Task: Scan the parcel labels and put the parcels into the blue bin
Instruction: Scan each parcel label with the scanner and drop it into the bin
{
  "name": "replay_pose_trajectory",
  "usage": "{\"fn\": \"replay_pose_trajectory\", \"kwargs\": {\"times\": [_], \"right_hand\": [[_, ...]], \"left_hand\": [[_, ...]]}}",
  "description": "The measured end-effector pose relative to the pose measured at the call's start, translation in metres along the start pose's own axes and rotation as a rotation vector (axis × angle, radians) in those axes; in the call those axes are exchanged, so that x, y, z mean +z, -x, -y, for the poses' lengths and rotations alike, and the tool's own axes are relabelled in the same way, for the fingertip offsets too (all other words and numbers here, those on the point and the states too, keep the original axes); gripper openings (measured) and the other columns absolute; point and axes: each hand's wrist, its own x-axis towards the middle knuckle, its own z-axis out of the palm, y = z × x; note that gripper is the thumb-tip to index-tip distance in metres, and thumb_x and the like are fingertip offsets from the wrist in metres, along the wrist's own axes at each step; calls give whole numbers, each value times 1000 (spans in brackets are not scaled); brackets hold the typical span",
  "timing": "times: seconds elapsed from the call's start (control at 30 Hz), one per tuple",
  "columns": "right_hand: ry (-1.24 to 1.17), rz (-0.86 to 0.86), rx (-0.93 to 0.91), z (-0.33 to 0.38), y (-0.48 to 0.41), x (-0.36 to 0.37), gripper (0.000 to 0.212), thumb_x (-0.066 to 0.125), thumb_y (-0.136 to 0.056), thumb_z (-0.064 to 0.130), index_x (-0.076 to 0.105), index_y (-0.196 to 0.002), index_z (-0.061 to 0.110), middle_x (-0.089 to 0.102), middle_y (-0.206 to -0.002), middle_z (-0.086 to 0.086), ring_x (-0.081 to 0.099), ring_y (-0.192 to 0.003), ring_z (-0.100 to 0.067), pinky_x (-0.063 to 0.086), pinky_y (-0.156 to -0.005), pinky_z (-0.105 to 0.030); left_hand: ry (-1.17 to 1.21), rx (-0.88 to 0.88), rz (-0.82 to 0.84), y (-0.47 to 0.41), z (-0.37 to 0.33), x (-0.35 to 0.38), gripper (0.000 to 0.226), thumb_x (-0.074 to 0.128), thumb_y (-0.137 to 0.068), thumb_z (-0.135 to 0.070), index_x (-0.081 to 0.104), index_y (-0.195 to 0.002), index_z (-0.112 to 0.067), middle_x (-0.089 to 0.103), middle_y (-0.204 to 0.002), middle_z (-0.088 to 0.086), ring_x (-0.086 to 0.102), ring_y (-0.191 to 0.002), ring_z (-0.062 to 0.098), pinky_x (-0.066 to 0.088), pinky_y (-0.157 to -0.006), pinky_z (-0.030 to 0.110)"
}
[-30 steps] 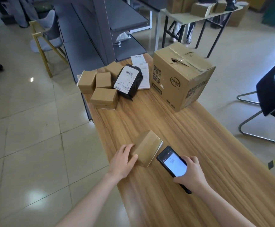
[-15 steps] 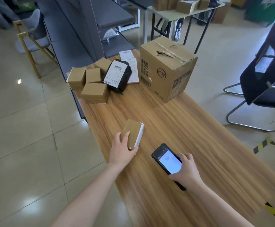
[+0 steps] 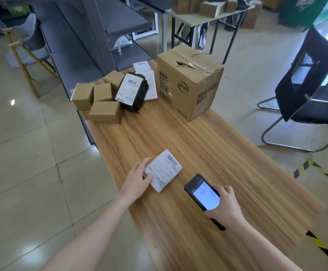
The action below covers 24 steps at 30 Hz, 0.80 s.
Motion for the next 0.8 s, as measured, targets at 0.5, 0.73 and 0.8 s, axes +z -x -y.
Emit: {"fn": "replay_pose_trajectory", "kwargs": {"times": [0.5, 0.73, 0.8], "right_hand": [[319, -106, -187, 11, -8, -34, 94, 81, -59, 36, 37, -141, 25, 33, -120, 8, 43, -107, -14, 37, -100, -38], [587, -243, -275, 20, -14, -56, 85, 75, -64, 31, 36, -140, 24, 33, -129, 4, 41, -120, -16, 32, -102, -37], [627, -259, -289, 22, -13, -56, 83, 74, -65, 29, 36, -139, 25, 33, -129, 4, 41, -120, -16, 30, -103, -36]], "left_hand": [[-160, 65, 34, -17, -23, 9, 93, 78, -63, -38, 34, -144, -27, 27, -134, -6, 30, -128, 17, 34, -98, 23], [-380, 348, 82, -21, -21, -14, 87, 76, -64, -21, 37, -142, -27, 30, -142, -5, 20, -135, 15, 41, -99, 29], [-400, 376, 85, -19, -22, -19, 86, 75, -64, -20, 38, -142, -27, 31, -141, -5, 20, -134, 15, 47, -93, 31]]}}
